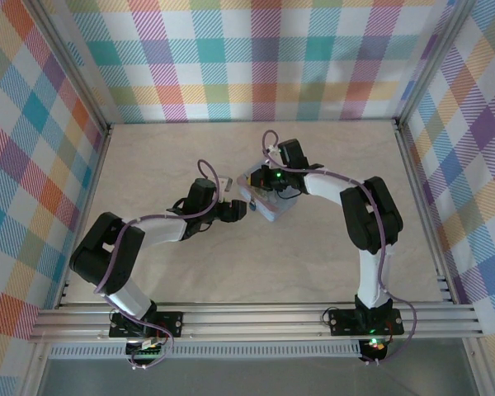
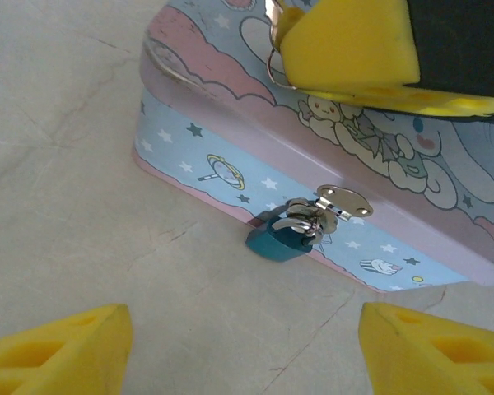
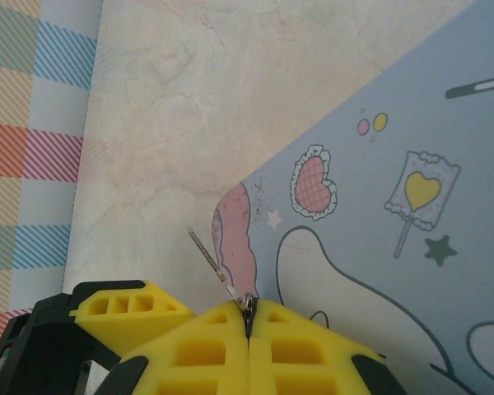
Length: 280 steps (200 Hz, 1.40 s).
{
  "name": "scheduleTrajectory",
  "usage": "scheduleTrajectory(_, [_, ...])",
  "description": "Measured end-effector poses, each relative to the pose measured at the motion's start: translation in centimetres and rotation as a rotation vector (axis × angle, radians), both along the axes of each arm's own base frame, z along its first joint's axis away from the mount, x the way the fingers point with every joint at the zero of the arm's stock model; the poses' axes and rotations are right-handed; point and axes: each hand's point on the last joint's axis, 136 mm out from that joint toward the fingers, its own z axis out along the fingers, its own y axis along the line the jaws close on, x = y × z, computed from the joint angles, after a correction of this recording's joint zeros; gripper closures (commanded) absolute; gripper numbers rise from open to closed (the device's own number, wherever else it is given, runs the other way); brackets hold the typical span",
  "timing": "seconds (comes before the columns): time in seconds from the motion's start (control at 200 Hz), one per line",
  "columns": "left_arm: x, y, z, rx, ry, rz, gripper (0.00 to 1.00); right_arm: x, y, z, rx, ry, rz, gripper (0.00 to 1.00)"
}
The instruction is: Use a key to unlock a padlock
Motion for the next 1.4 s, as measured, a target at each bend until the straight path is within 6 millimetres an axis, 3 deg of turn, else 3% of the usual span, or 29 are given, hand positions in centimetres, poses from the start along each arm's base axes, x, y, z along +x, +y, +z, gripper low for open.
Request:
scheduleTrajectory(0.37, [-1.1, -1.0, -0.5, 0.021, -0.003, -0.064, 0.3, -3.3, 1.3, 0.1, 0.017, 0.0, 0.064, 1.0])
scheduleTrajectory(0.51, [-2.4, -1.6, -1.4, 0.032, 0.016, -0.106, 0.31, -4.0, 1.1, 0.0, 0.015, 0.014, 0.072, 1.0])
scheduleTrajectory(0.67, [-3.0, -2.2, -1.8, 0.046, 0.012, -0.144, 0.32, -4.2, 1.0, 0.0, 0.01, 0.022, 0.073, 1.0])
scheduleTrajectory(0.945, [-3.3, -2.6, -4.6, 0.073, 0.044, -0.182, 0.36, -4.3, 1.0, 0.0, 0.01, 0.018, 0.078, 1.0])
scheduleTrajectory(1.4, [-2.3, -3.5, -4.7, 0.07, 0.009, -0.206, 0.45, -4.3, 1.0, 0.0, 0.008, 0.012, 0.082, 1.0])
